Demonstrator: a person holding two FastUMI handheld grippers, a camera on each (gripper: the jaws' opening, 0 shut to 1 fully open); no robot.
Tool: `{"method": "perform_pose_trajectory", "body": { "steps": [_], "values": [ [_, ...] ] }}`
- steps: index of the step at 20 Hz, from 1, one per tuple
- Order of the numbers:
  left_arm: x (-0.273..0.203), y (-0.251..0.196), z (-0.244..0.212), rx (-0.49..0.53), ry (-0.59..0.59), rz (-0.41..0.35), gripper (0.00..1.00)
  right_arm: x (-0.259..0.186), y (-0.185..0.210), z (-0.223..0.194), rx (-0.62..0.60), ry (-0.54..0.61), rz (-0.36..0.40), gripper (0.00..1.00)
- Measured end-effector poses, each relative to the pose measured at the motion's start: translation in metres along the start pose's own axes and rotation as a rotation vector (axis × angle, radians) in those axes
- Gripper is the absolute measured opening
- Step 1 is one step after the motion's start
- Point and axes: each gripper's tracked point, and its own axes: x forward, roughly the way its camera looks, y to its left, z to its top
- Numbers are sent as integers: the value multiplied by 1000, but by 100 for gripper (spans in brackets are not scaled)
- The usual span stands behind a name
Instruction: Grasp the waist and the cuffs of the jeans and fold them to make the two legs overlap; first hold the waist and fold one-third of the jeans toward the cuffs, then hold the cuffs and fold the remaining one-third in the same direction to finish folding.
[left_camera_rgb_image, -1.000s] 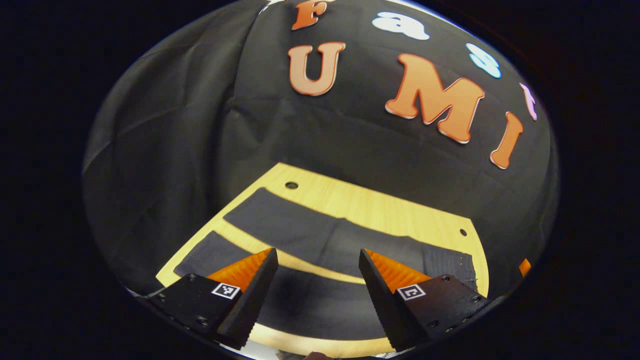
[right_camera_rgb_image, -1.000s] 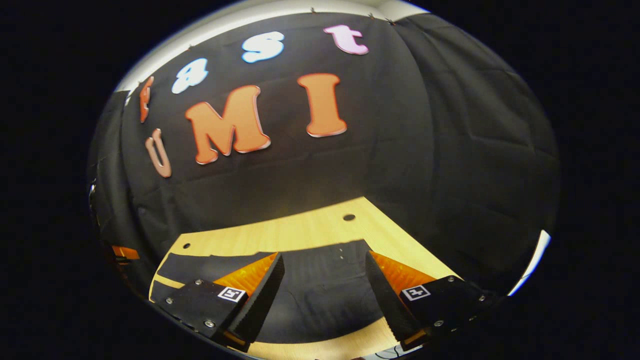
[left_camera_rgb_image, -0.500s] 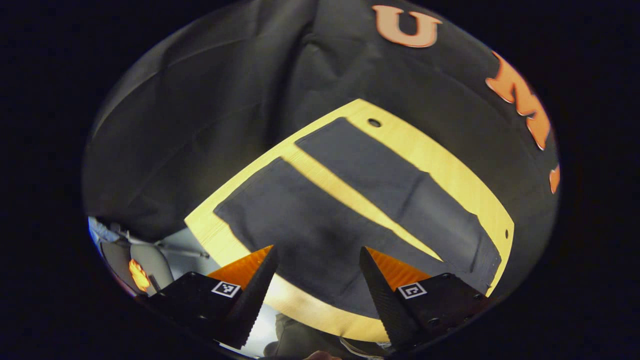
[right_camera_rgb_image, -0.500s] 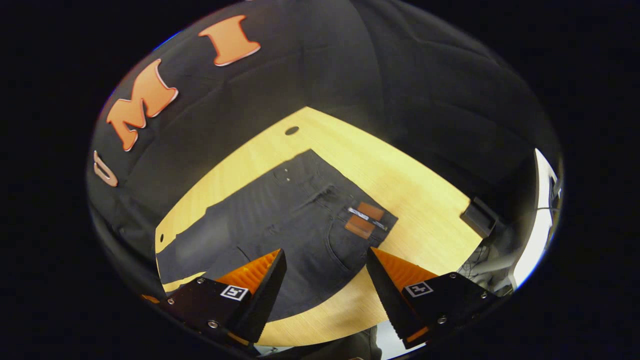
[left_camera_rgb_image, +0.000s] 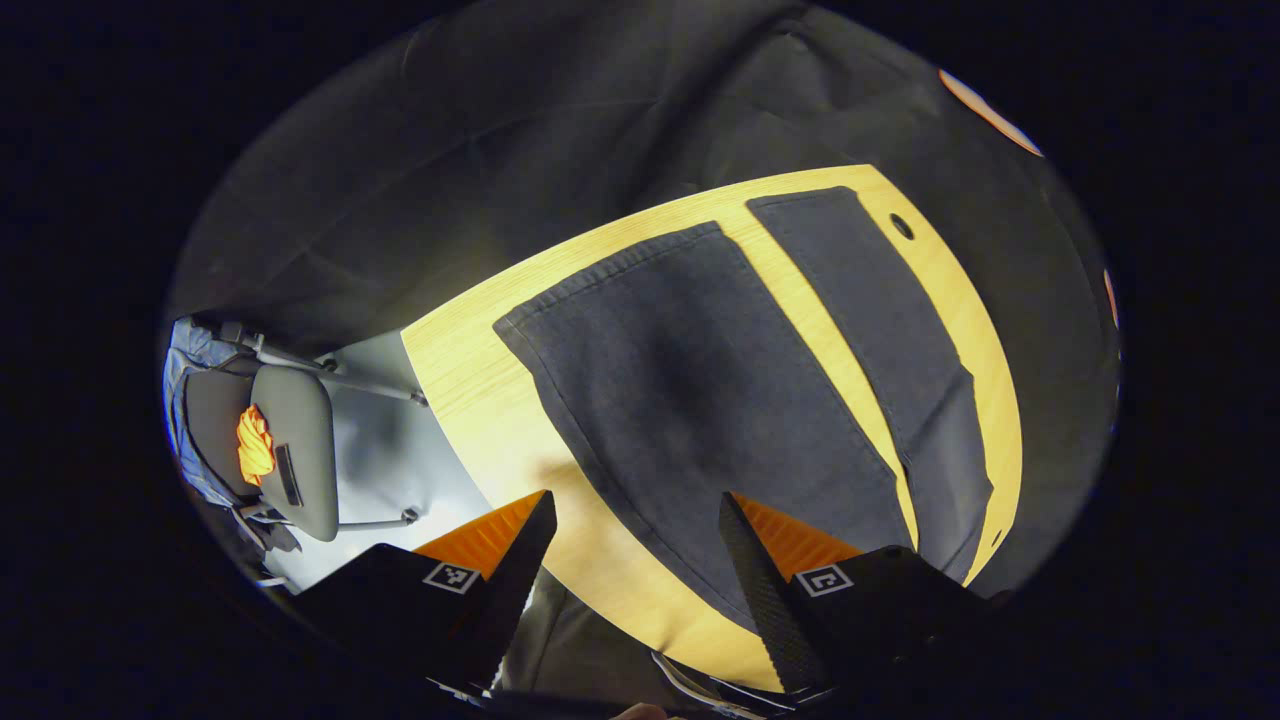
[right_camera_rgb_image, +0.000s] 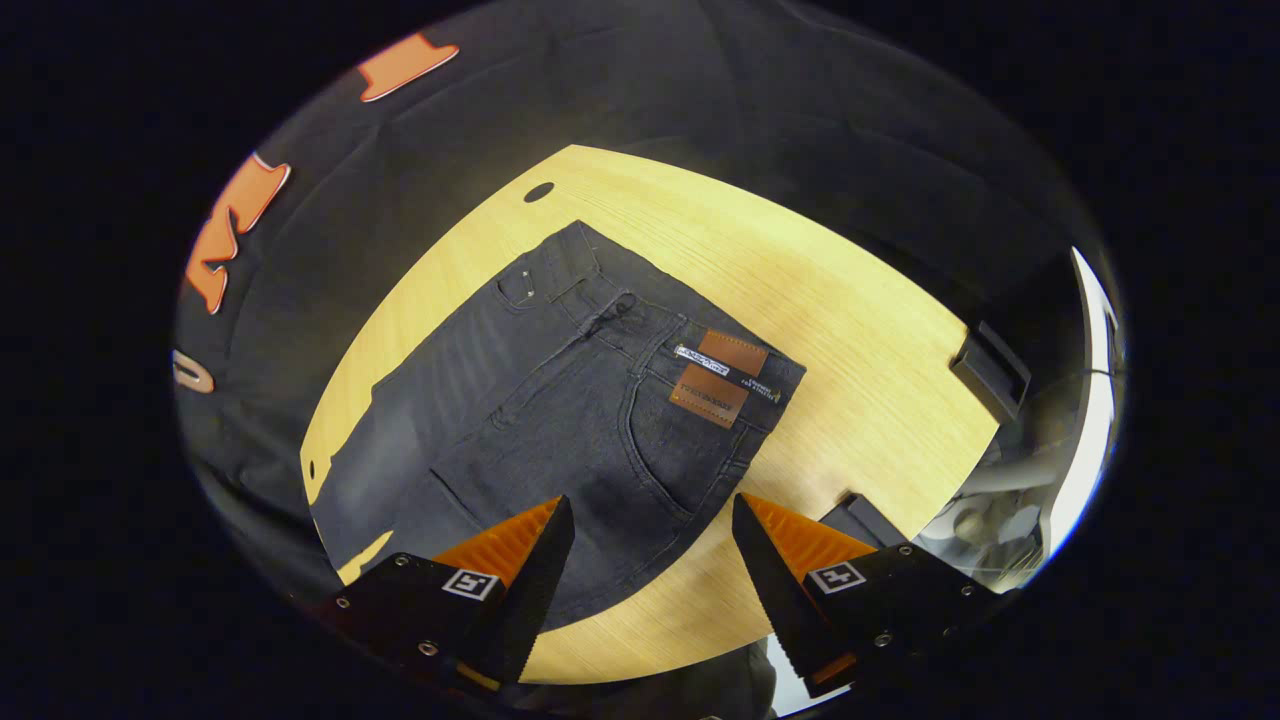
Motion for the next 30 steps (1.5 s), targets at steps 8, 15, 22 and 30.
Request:
{"method": "perform_pose_trajectory", "body": {
  "steps": [8,15,22,30],
  "values": [
    [41,24,42,-30,133,94,98,21,-20,-2,158,36,-119,97],
    [58,36,66,-63,155,135,98,45,-43,17,226,56,-217,96],
    [68,32,76,-40,163,165,96,55,-42,19,150,98,-321,93],
    [69,25,79,-54,148,138,96,60,-33,24,146,80,-308,71]
  ]
}}
